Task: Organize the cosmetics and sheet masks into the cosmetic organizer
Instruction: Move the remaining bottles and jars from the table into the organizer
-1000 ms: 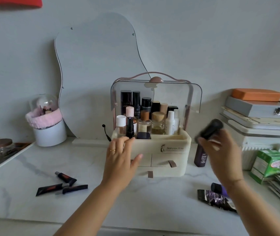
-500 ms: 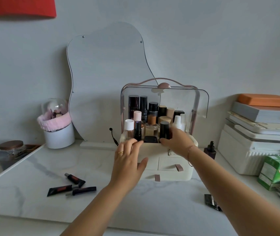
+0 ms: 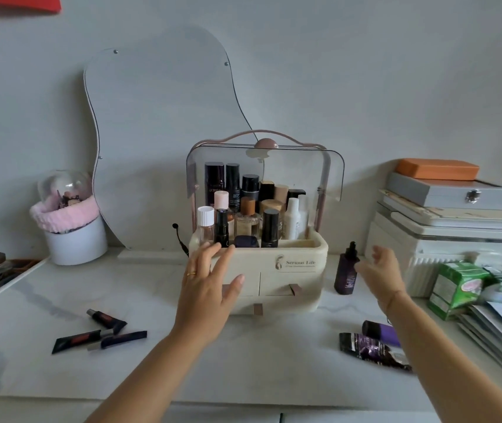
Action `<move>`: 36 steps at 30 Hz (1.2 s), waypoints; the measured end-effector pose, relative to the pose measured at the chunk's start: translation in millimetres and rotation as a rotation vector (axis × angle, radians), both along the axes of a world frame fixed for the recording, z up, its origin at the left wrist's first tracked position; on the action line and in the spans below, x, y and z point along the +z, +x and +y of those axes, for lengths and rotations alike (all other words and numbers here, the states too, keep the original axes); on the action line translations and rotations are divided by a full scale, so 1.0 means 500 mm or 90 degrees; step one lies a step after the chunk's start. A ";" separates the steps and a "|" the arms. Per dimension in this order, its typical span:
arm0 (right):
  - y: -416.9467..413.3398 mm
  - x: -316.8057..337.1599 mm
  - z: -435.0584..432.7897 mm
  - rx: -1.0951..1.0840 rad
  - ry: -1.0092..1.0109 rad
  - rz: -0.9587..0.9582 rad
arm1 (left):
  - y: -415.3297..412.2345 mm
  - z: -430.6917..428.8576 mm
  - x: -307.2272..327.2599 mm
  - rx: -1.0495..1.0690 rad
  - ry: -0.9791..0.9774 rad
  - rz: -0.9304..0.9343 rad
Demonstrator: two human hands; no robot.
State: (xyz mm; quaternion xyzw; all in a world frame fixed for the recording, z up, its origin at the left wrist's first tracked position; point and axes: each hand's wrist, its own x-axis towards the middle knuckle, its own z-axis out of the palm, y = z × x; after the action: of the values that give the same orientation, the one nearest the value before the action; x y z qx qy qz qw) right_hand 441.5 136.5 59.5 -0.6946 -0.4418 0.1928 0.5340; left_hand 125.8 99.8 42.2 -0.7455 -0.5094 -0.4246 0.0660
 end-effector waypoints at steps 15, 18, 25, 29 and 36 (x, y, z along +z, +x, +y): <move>-0.022 -0.032 -0.014 -0.046 0.039 -0.161 | 0.002 0.001 0.002 0.016 0.007 0.004; -0.044 0.009 -0.075 -0.036 0.190 -0.186 | 0.002 0.000 0.003 0.013 0.014 0.003; -0.143 0.128 -0.137 0.146 0.362 -0.248 | 0.005 -0.003 0.004 0.015 0.007 0.006; -0.169 0.149 -0.070 0.197 0.294 -0.236 | -0.003 -0.003 0.006 0.015 0.010 0.032; -0.139 0.132 0.010 0.317 0.131 -0.165 | -0.007 0.004 0.000 0.025 0.024 0.054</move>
State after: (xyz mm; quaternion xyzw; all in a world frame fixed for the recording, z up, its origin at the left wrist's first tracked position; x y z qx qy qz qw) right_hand 371.9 141.5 125.8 -0.5260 -0.6802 0.1821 0.4769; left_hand 122.4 101.7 42.2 -0.7516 -0.5124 -0.4007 0.1099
